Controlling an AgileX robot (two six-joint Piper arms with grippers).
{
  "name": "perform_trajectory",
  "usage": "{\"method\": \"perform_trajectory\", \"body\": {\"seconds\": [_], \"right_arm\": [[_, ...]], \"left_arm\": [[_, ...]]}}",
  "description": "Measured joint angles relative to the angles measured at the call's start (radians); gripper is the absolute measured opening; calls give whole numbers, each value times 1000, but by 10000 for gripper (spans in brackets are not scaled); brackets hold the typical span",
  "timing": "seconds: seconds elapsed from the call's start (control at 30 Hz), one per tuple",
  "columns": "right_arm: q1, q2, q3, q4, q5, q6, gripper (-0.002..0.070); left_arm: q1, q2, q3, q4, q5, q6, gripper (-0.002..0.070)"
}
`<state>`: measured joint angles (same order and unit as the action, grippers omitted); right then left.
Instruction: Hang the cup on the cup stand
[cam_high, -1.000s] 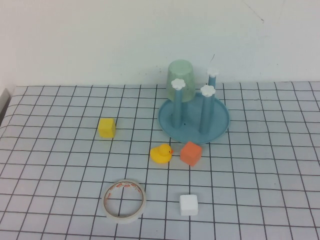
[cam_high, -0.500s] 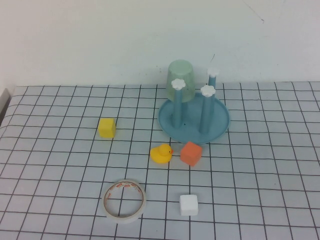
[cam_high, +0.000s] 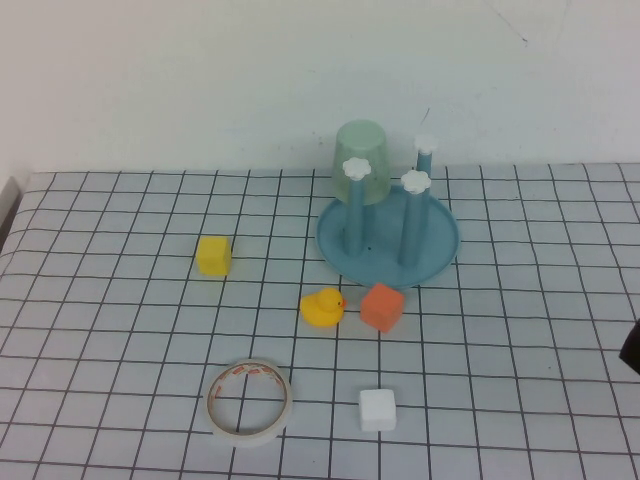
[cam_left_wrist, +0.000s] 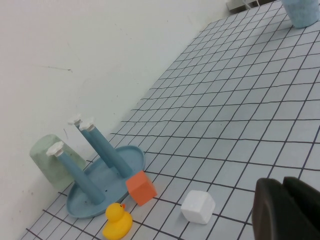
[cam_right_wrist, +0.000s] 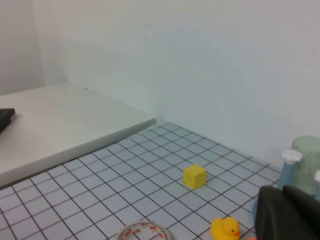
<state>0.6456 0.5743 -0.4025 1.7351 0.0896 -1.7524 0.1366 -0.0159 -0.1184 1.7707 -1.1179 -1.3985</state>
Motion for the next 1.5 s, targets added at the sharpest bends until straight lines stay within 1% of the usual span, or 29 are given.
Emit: {"method": "perform_trajectory", "body": {"seconds": [0.1,0.17,0.27,0.33,0.4,0.43,0.47,0.53,0.67,0.77,0.87,0.97,1.07,1.2,1.4,1.5], "right_arm": [[0,-17,22,-13,-27,3,-1],[0,-40,36,-96,-57,82,-1],[0,-98,75,-339,-90,352,-1],[0,-144,118,-578,-107,600,-1],[-11,-184,165,-749,-117,817,-1],[-52,-244,222,-938,-118,1022,-1],[-77,-268,249,-990,-114,1104,-1],[-149,-323,292,-1086,-90,1215,-1],[-360,-456,374,-1298,-50,1394,-1],[-519,-552,423,-1498,-5,1583,-1],[-662,-582,428,-1657,54,1764,-1],[-758,-586,430,-1718,98,1826,-1],[-774,-586,430,-1735,124,1866,-1],[-767,-586,430,-1790,165,1934,-1],[-694,-586,426,-1932,230,2112,-1],[-673,-586,426,-1945,241,2129,-1]], "left_arm": [[0,0,0,0,0,0,0],[0,0,0,0,0,0,0],[0,0,0,0,0,0,0],[0,0,0,0,0,0,0],[0,0,0,0,0,0,0],[0,0,0,0,0,0,0],[0,0,0,0,0,0,0],[0,0,0,0,0,0,0],[0,0,0,0,0,0,0],[0,0,0,0,0,0,0],[0,0,0,0,0,0,0],[0,0,1,0,-2,0,0],[0,0,1,0,-2,0,0],[0,0,1,0,-4,0,0],[0,0,1,0,-4,-7,0],[0,0,1,0,-4,-10,0]]}}
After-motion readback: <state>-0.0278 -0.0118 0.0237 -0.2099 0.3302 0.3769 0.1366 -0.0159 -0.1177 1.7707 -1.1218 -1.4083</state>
